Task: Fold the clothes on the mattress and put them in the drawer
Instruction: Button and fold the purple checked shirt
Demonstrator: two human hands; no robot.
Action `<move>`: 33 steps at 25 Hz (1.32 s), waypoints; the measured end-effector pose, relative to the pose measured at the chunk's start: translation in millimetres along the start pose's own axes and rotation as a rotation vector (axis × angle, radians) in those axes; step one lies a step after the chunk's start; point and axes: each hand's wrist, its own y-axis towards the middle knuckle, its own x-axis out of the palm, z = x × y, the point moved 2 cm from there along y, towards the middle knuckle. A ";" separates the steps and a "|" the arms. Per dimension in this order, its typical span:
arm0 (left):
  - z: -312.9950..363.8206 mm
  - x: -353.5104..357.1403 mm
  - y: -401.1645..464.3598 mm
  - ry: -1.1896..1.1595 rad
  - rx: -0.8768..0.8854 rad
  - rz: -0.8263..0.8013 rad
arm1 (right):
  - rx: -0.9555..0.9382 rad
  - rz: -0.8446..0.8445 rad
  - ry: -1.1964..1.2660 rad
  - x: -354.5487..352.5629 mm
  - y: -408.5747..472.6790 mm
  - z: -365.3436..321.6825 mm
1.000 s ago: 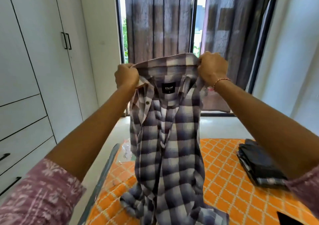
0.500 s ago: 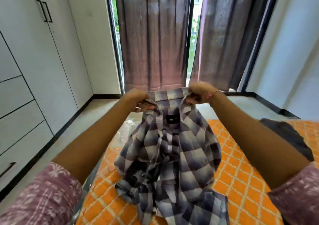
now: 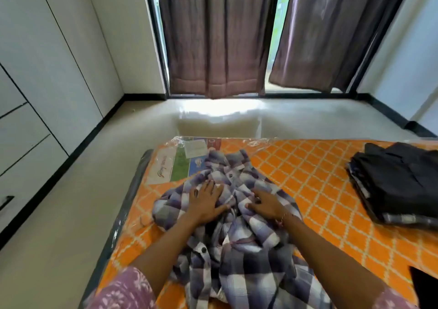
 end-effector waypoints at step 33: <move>80.4 57.0 -102.7 -0.607 -0.433 -0.015 | 0.118 0.119 0.287 86.5 -78.9 -22.2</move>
